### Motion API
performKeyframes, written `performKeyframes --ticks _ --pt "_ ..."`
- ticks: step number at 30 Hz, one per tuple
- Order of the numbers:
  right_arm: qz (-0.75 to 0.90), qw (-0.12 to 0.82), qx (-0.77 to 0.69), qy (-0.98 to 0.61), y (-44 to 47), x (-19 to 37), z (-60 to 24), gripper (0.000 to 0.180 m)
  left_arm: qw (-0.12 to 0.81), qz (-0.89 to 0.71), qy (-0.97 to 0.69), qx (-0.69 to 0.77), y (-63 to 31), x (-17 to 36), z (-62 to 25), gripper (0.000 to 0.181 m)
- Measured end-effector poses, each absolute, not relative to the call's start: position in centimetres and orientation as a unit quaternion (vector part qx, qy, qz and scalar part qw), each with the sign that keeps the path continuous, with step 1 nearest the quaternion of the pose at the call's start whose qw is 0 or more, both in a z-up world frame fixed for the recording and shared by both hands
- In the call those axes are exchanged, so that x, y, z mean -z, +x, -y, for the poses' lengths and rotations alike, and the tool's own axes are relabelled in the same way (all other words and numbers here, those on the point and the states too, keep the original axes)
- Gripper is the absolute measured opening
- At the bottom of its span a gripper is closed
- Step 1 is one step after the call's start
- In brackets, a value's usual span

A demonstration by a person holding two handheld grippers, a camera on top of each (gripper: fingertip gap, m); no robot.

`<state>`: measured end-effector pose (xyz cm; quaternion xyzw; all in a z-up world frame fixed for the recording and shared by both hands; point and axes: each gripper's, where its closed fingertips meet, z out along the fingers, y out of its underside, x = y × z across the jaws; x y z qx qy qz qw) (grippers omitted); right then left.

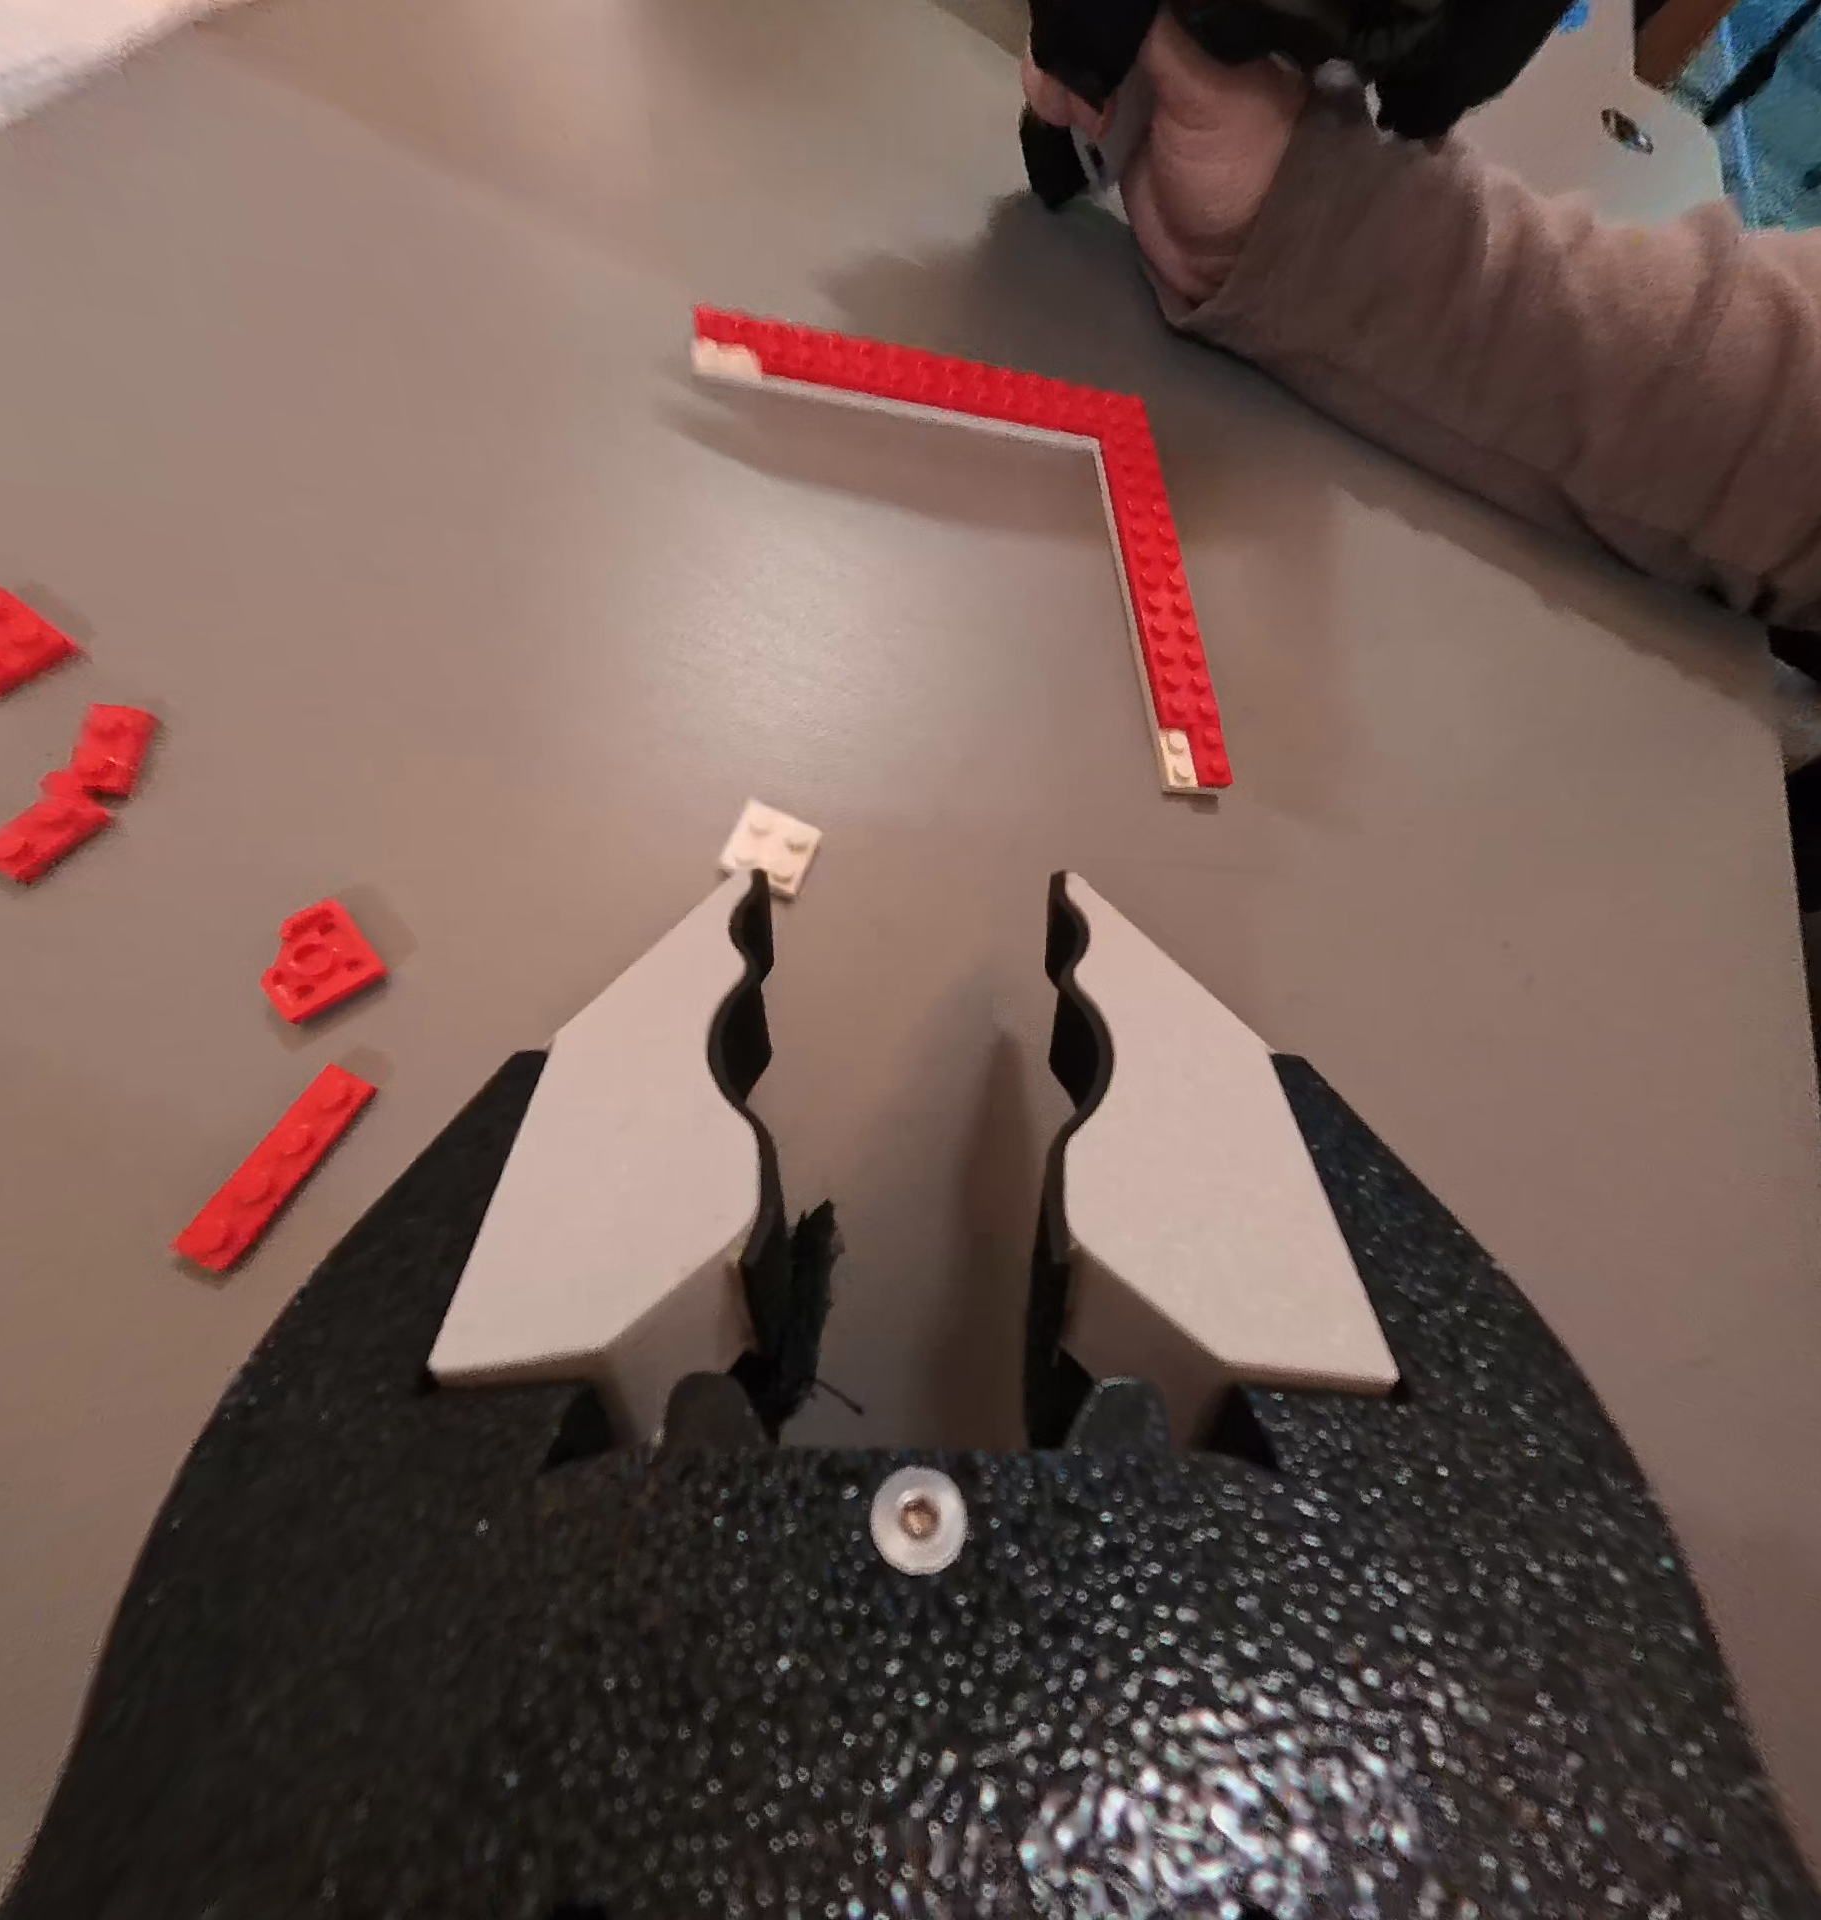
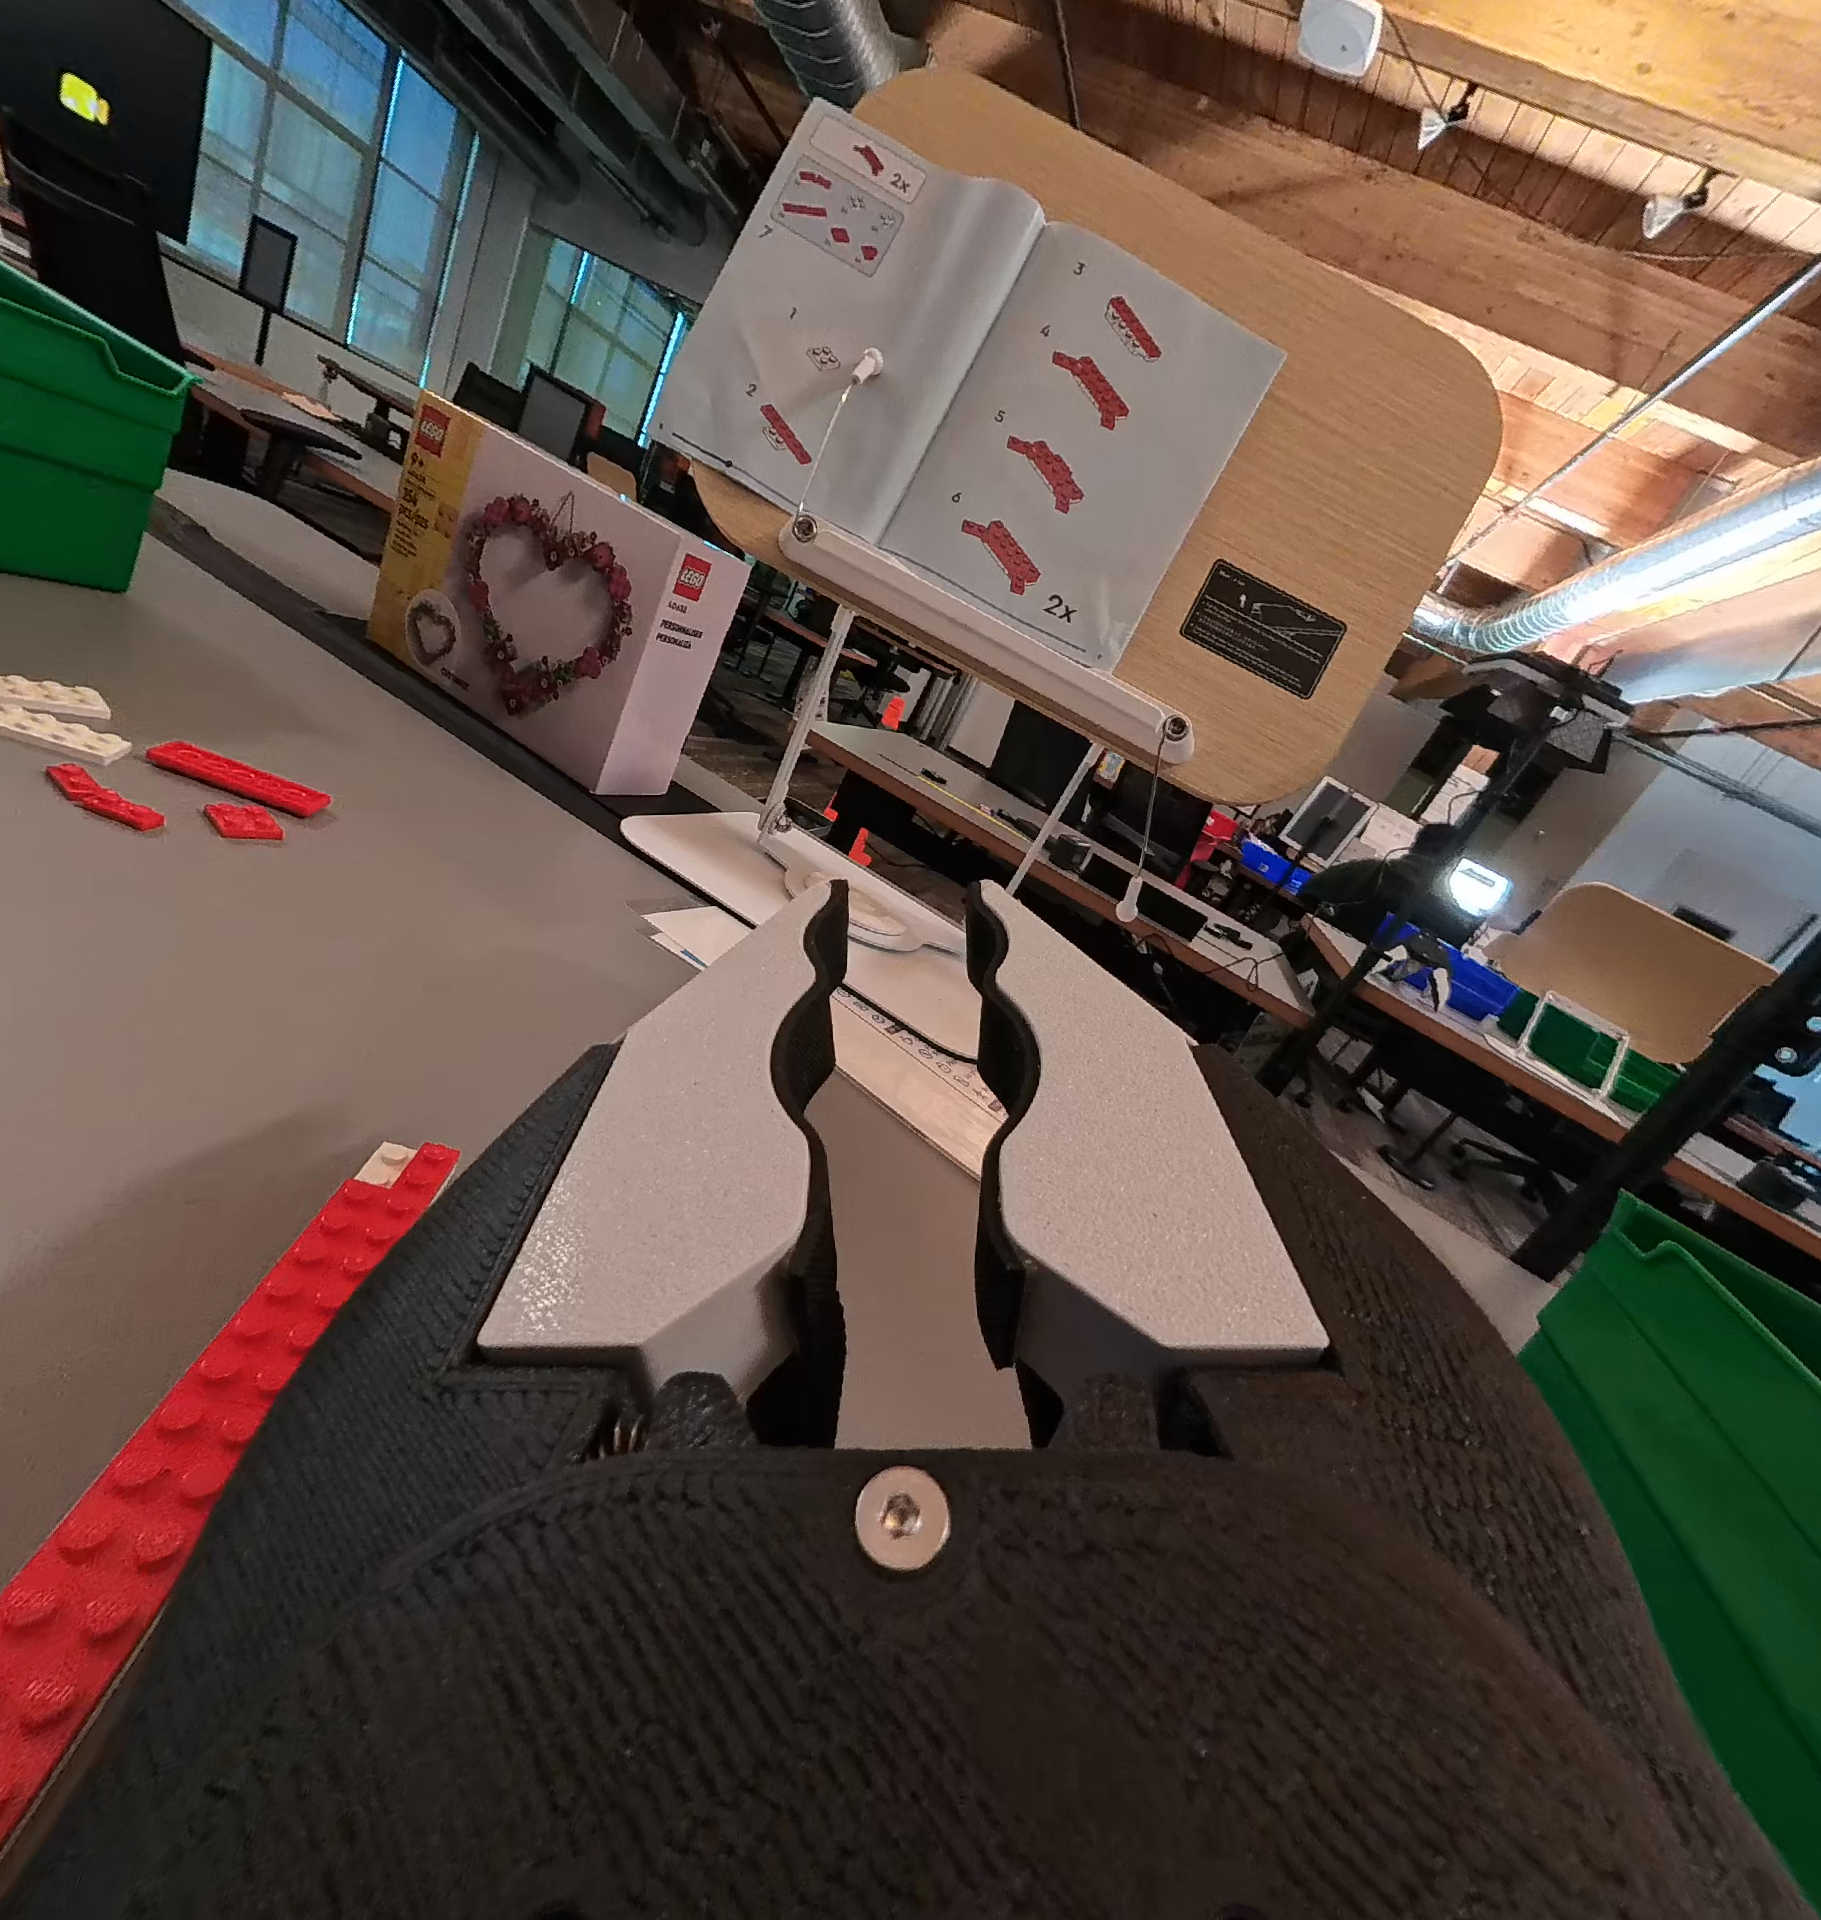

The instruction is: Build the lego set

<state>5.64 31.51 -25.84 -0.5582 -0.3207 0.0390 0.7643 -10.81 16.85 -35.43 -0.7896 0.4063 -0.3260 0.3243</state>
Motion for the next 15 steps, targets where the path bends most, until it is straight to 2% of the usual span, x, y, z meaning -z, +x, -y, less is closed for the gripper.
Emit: performKeyframes --ticks 1,5,7,9,12,15 --pt "0.32 0.765 -0.04 -0.558 5.7 25.8 -31.5 0.021 0.347 -0.401 -0.783 0.325 -10.9 34.7 -17.3 0.05" --pt "0.317 0.766 -0.041 -0.558 5.7 25.8 -31.5 0.021 0.503 -0.391 -0.733 0.237 -11.6 31.2 -20.4 0.046" --pt "0.316 0.766 -0.04 -0.558 5.8 25.8 -31.5 0.02 0.589 -0.385 -0.688 0.179 -11.5 29.3 -21.2 0.036" --pt "0.314 0.767 -0.039 -0.559 5.9 25.7 -31.6 0.02 0.673 -0.366 -0.633 0.109 -11.6 27.5 -21.6 0.016" --pt "0.309 0.768 -0.04 -0.559 6.1 25.7 -31.6 0.019 0.726 -0.385 -0.569 0.02 -10.9 26.4 -21.1 0.001" --pt "0.309 0.769 -0.039 -0.559 6.1 25.6 -31.6 0.018 0.748 -0.373 -0.549 0.011 -10.5 25.9 -20.9 0.0"
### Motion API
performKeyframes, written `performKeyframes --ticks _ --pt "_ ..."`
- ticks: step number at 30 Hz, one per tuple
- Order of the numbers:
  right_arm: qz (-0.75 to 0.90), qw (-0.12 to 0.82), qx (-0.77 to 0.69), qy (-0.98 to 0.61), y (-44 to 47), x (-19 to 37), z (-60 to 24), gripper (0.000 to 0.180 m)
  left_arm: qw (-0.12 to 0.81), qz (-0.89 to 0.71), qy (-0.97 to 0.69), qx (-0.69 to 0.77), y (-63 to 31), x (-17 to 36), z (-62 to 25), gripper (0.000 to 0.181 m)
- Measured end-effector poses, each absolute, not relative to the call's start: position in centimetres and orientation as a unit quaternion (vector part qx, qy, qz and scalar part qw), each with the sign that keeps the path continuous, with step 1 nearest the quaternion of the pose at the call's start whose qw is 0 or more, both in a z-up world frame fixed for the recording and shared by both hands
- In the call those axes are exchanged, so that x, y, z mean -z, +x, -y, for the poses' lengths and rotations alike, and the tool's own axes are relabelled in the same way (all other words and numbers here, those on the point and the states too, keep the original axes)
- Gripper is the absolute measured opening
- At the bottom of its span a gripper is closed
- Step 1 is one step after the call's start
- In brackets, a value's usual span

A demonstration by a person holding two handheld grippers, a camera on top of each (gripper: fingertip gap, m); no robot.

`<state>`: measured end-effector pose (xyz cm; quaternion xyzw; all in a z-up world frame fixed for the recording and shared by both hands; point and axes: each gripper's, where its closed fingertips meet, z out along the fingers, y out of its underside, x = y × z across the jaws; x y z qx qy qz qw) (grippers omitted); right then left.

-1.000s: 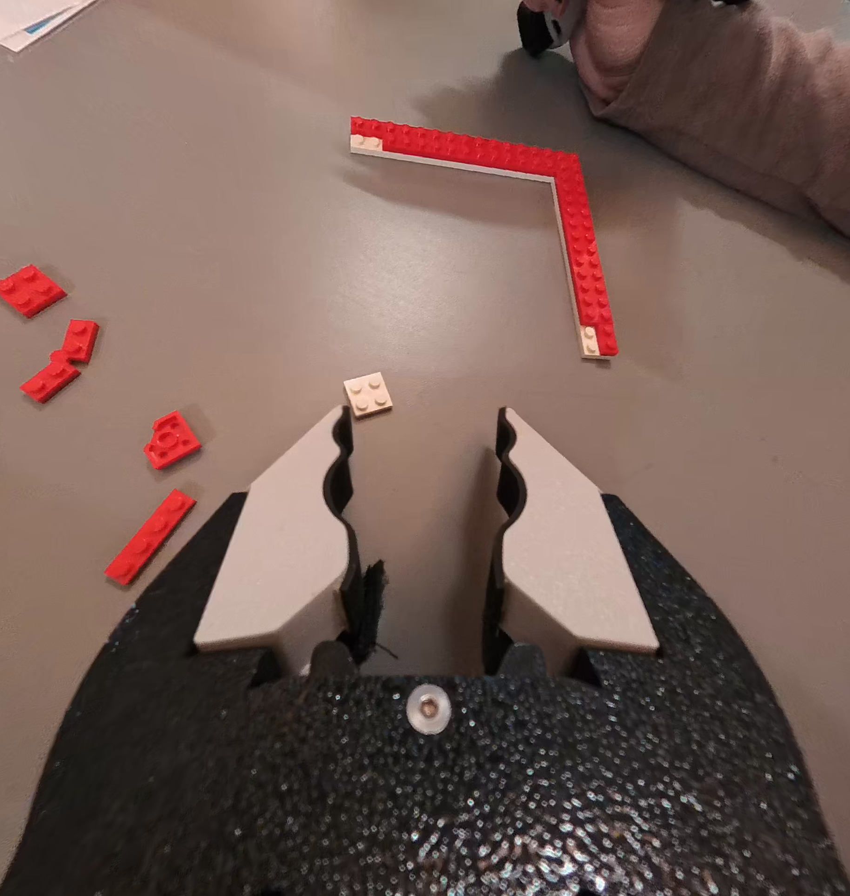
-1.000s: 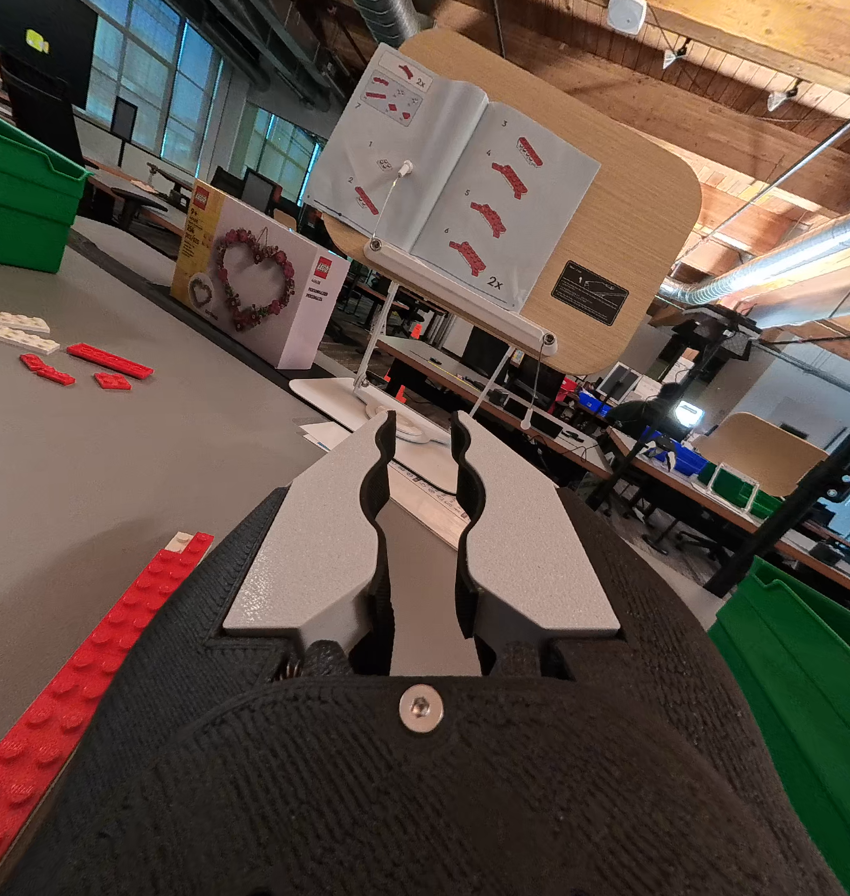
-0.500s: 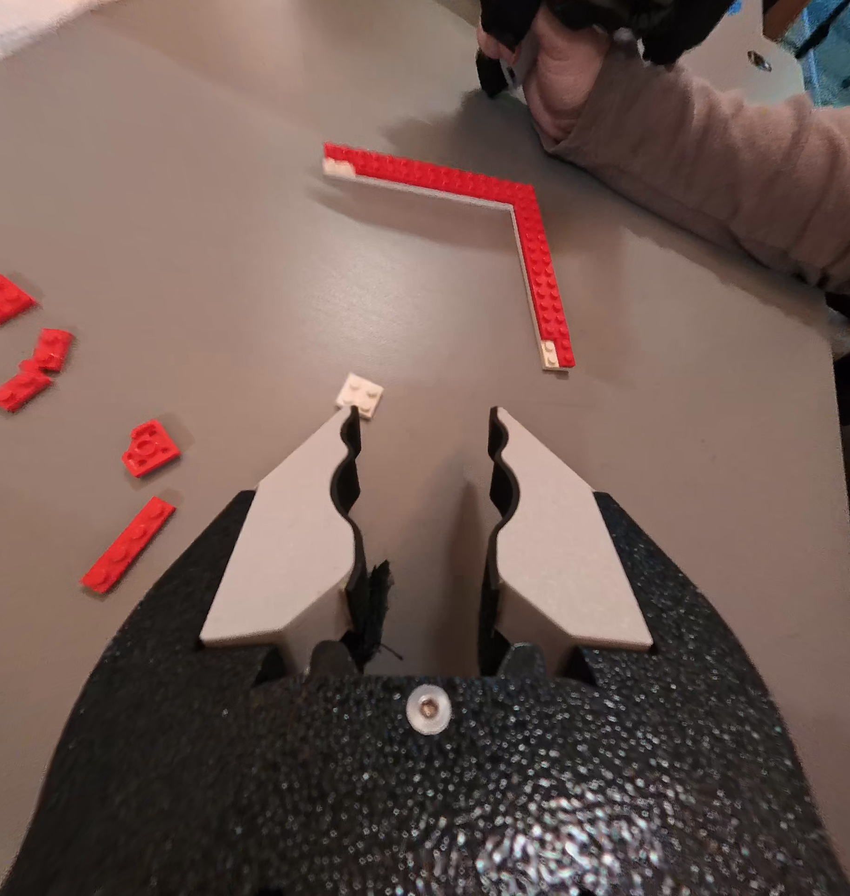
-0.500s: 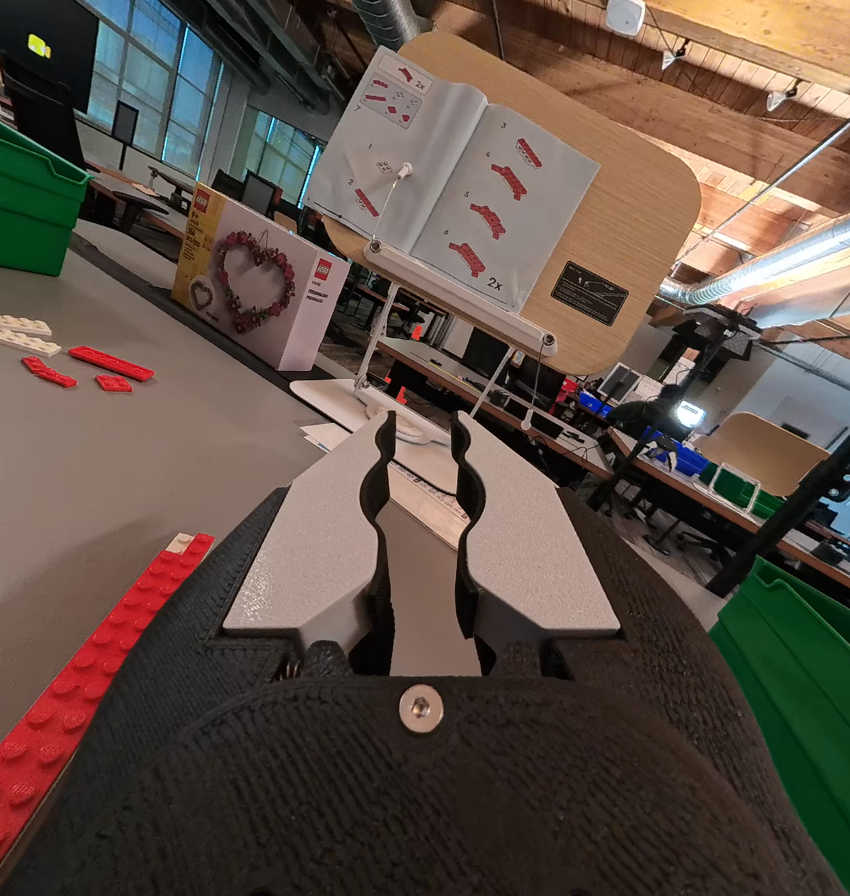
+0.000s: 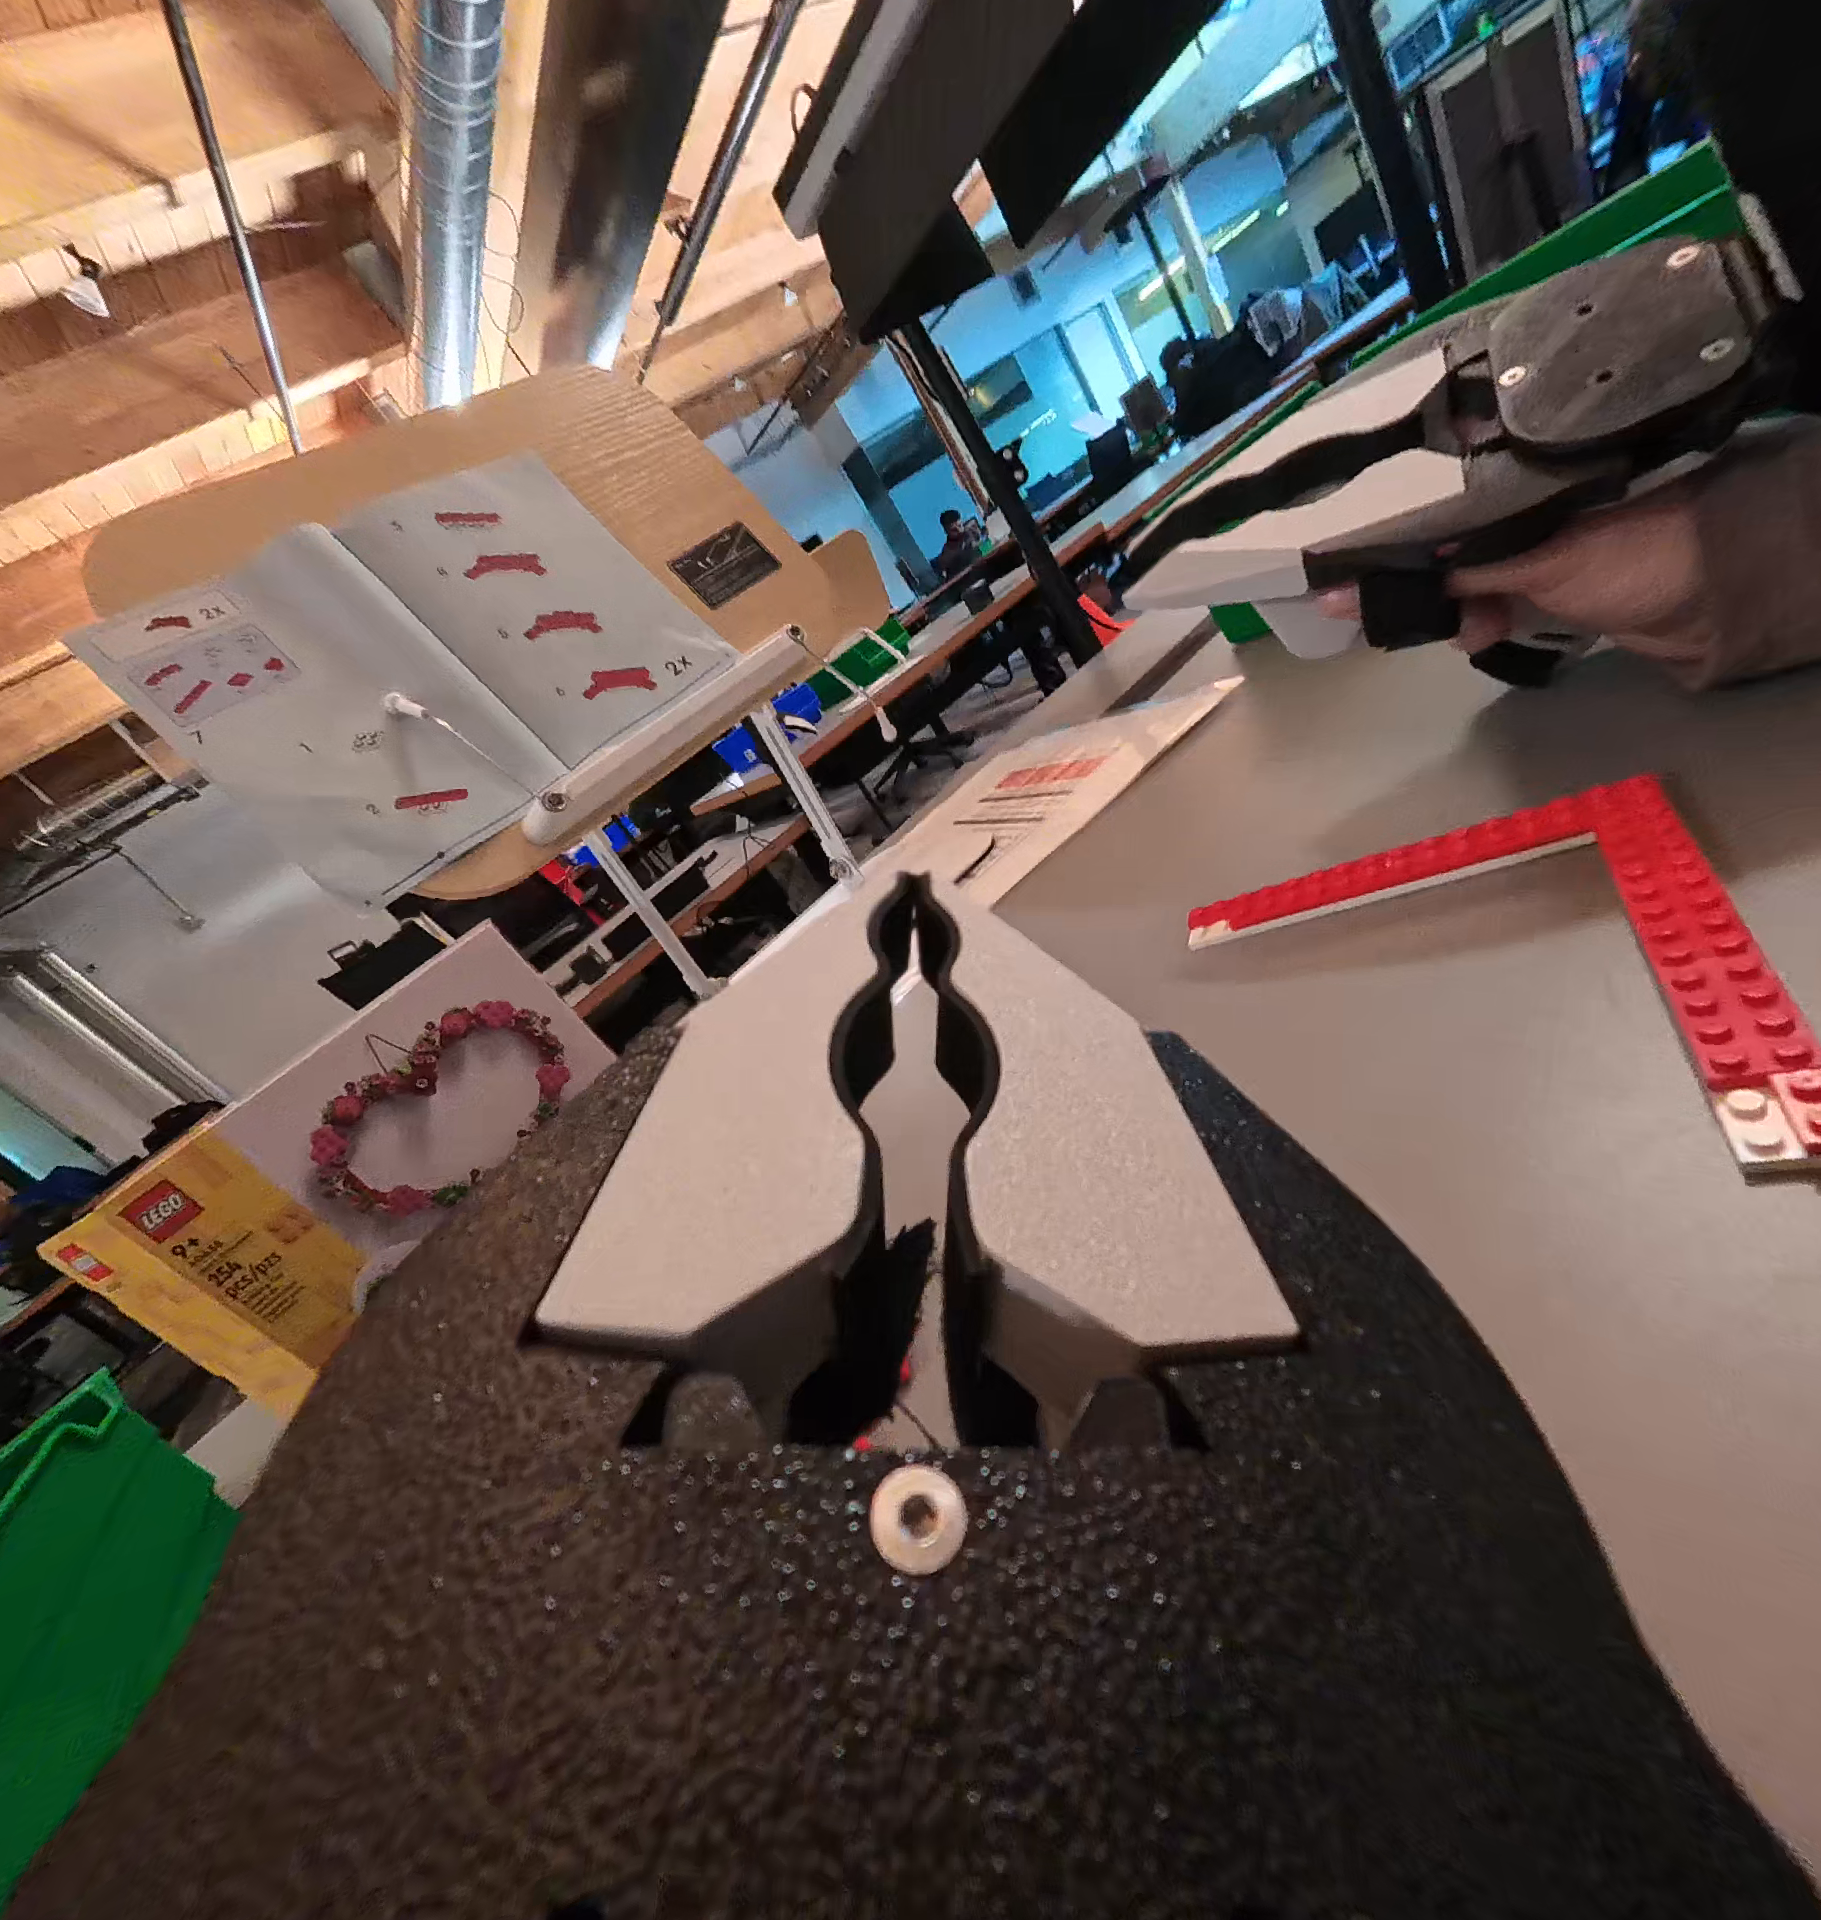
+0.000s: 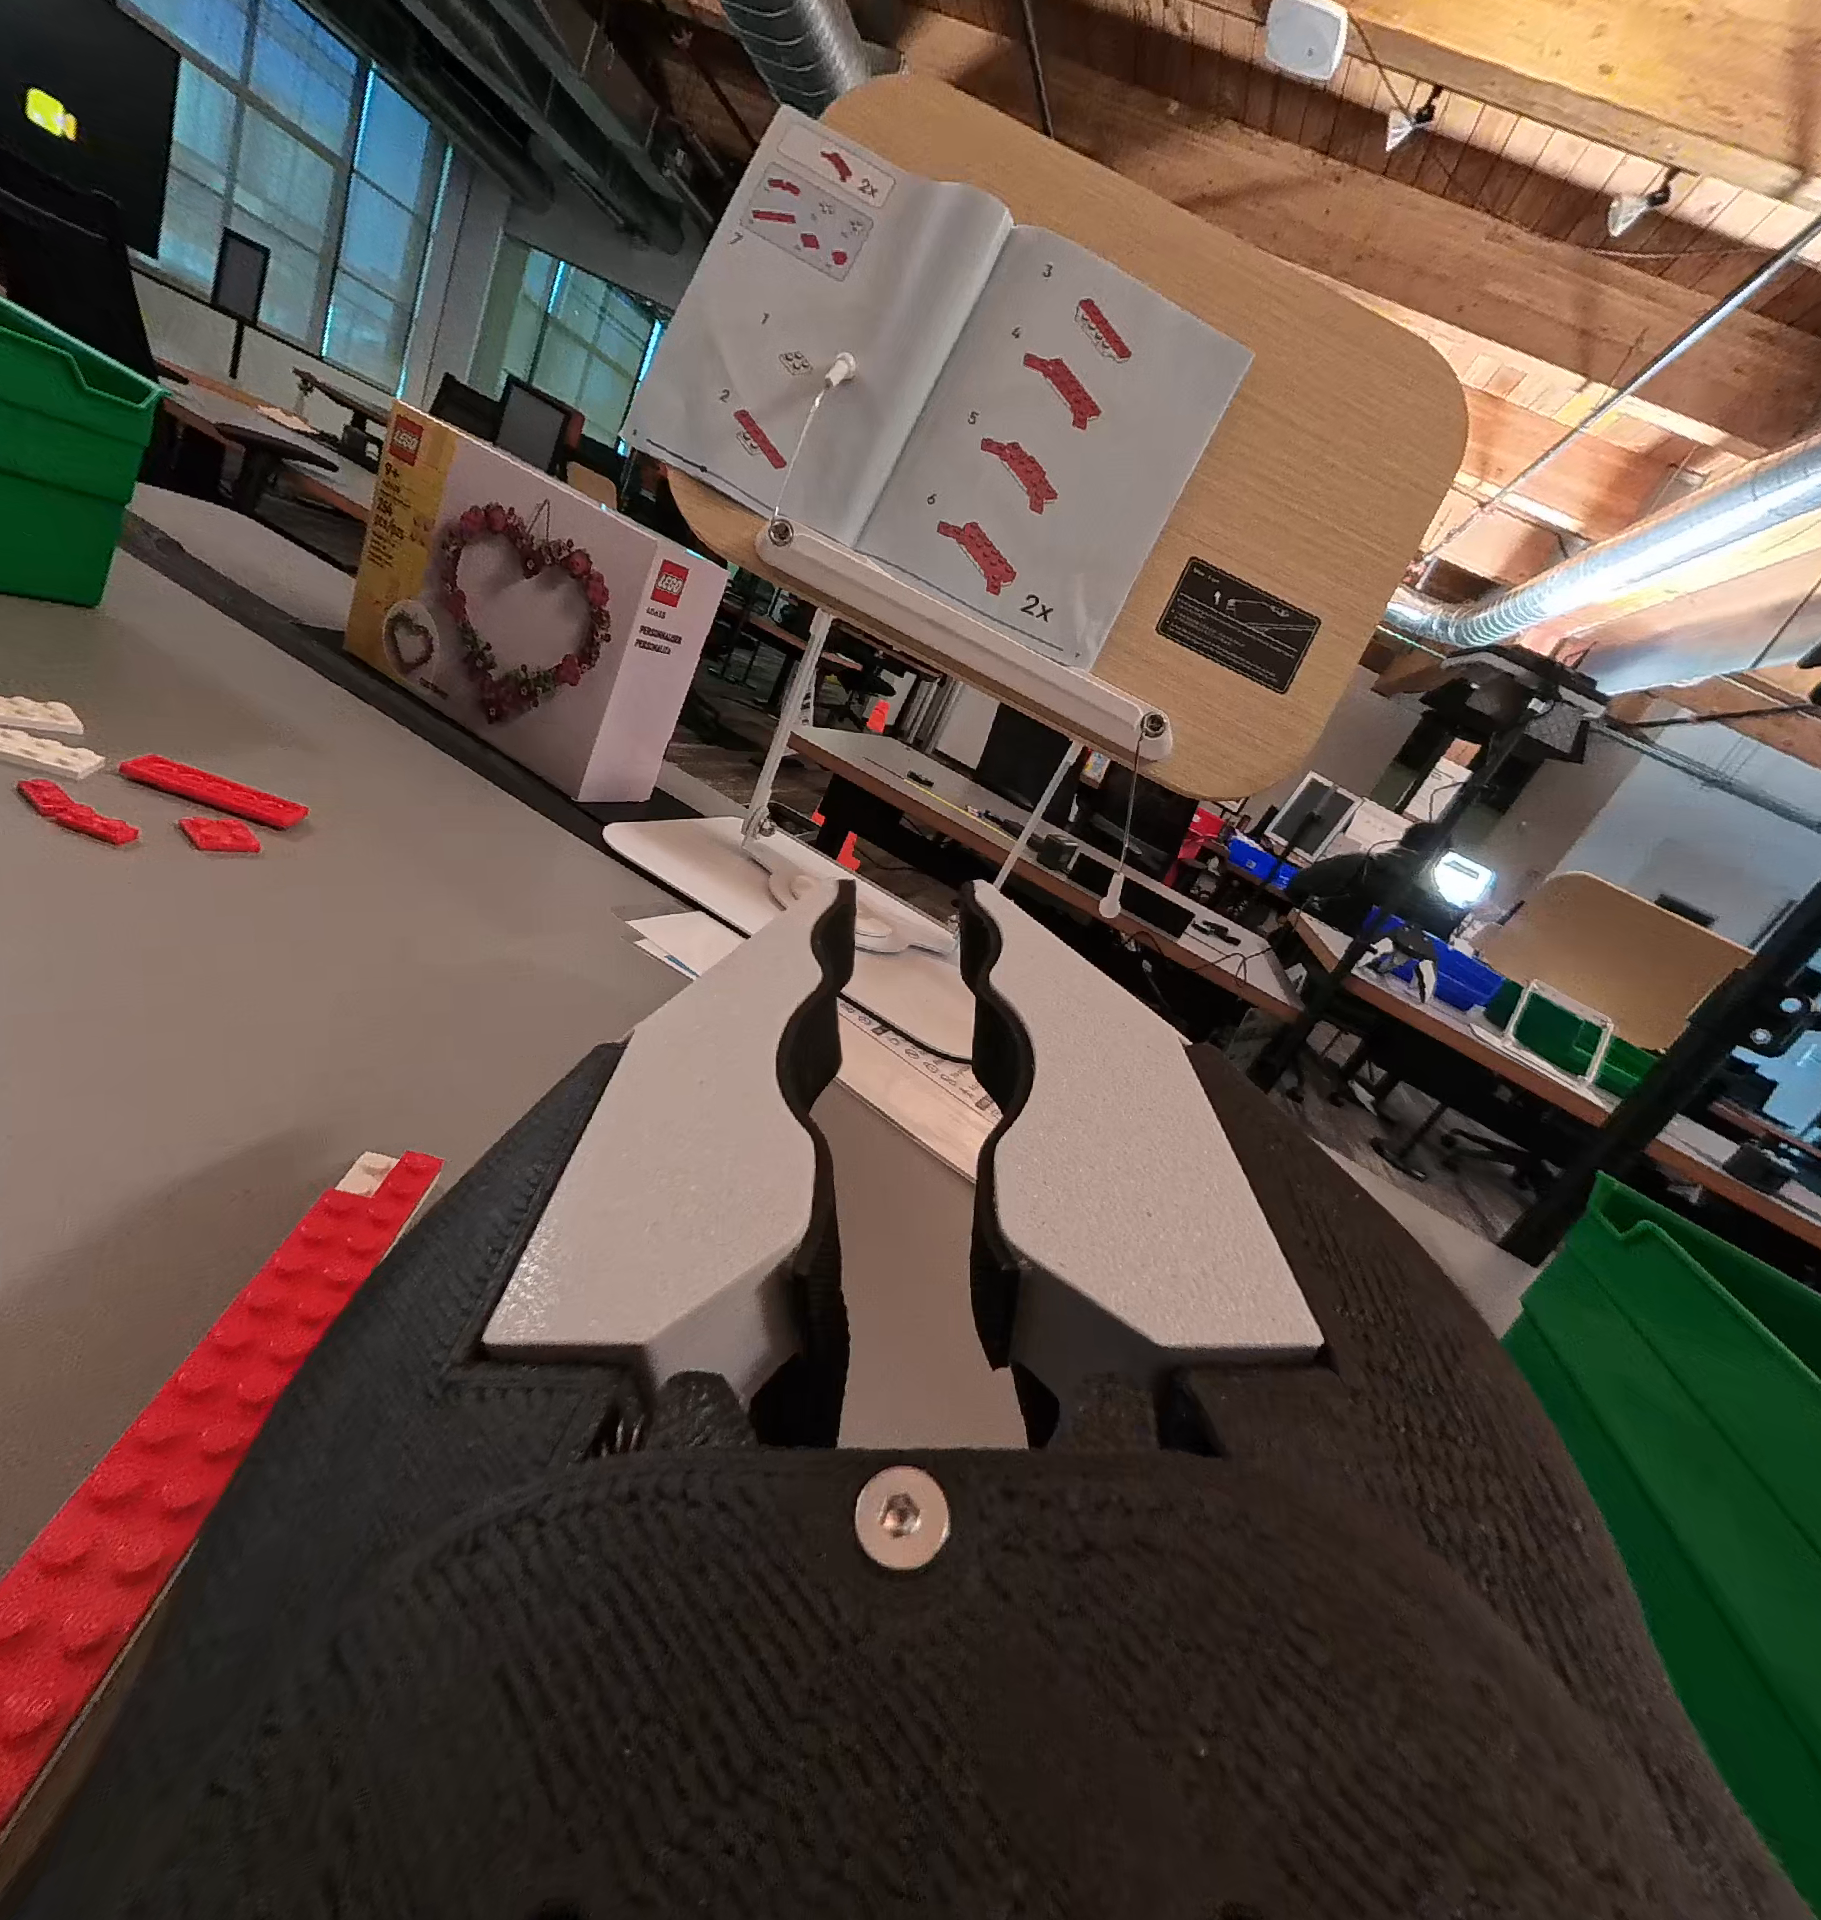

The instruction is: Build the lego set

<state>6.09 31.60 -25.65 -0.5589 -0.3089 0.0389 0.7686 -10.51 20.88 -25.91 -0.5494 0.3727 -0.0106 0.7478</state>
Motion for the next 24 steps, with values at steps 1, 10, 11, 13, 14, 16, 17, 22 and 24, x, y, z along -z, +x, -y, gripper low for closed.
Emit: performKeyframes --ticks 1,10,11,13,14,16,17,22,24 --pt "0.31 0.768 -0.038 -0.559 6.1 25.7 -31.6 0.017 0.751 -0.369 -0.548 0.015 -10.5 25.9 -20.9 0.0" --pt "0.321 0.764 -0.022 -0.559 5.8 26.0 -31.6 0.014 0.774 -0.317 -0.546 0.04 -12.4 24.0 -20.8 0.0" --pt "0.321 0.764 -0.022 -0.559 5.8 26.0 -31.6 0.013 0.777 -0.314 -0.545 0.037 -12.7 23.5 -20.7 0.0" --pt "0.323 0.764 -0.021 -0.559 5.8 26.0 -31.6 0.011 0.79 -0.308 -0.529 0.019 -13.4 21.7 -20.1 0.0" --pt "0.323 0.764 -0.021 -0.558 5.8 26.0 -31.6 0.01 0.798 -0.298 -0.524 0.008 -14.1 20.4 -19.7 0.0" --pt "0.322 0.765 -0.019 -0.558 5.9 26.0 -31.6 0.009 0.815 -0.265 -0.515 -0.008 -15.9 16.9 -18.9 0.0" --pt "0.32 0.765 -0.019 -0.558 6.0 26.0 -31.6 0.009 0.82 -0.254 -0.513 -0.014 -16.9 15.1 -18.4 0.0" --pt "0.318 0.766 -0.021 -0.559 6.1 25.9 -31.6 0.007 0.781 -0.256 -0.563 -0.092 -24.3 8.1 -18.6 0.0" --pt "0.318 0.766 -0.021 -0.559 6.0 25.9 -31.6 0.008 0.708 -0.249 -0.655 -0.089 -28.0 8.5 -20.3 0.0"
